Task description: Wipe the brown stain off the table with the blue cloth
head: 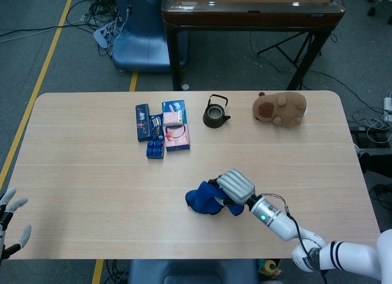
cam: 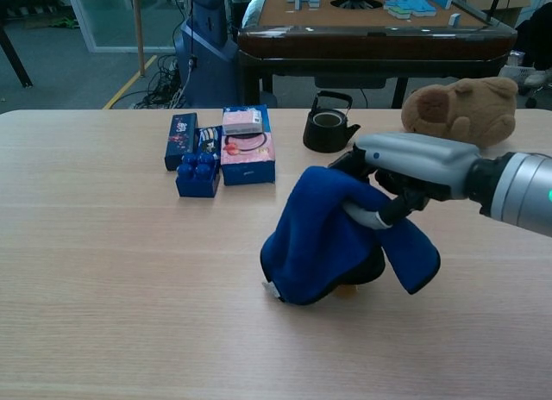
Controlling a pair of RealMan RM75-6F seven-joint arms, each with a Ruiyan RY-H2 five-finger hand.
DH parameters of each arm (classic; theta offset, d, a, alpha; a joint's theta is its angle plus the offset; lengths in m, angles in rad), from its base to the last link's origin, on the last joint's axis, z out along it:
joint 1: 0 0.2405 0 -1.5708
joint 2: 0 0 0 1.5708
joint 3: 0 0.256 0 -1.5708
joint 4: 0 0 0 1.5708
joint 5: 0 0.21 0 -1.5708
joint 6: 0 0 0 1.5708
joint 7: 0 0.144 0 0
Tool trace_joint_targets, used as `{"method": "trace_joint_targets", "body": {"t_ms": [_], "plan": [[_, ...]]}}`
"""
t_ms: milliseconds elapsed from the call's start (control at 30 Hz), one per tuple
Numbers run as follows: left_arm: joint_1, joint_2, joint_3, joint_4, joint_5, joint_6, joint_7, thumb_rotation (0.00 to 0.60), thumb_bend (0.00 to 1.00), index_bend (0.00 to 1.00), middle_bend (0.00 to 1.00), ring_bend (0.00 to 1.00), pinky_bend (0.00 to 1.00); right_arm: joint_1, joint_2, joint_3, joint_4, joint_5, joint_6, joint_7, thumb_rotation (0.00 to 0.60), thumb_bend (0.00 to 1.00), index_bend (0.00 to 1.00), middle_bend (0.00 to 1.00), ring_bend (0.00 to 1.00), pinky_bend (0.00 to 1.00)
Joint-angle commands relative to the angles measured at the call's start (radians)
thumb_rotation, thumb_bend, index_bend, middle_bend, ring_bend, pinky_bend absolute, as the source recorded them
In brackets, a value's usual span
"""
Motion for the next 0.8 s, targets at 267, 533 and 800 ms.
{"method": "trace_joint_targets", "body": {"t_ms": [267,533,800], "plan": [[-0.001,0.001,-0.001,0.002,-0.004,-0.006,-0.003,0.6,0.36,0.21,0.05,0.04,0.05,0.0,-0.092,-0.054,0.1,0.007,-0.049,-0.064,0.6,0.67,0.66,0.55,0.39,0.36],[0.0,0.002,-0.001,0.002,-0.001,-0.006,-0.008,0.6,0.36,0.21,0.05,0.04,0.05,0.013,-0.125,-0.078,0.149,-0.013,-0.074,-0.108,0.6,0.66,0.64,0.53,0.37,0.41],[0.002,0.003,0.0,0.004,0.002,-0.002,-0.018,0.6,0.36,0.21,0.05,0.04,0.05,0.018,-0.16,-0.069,0.244,0.022,-0.101,-0.182,0.6,0.66,0.7,0.6,0.46,0.55]]}}
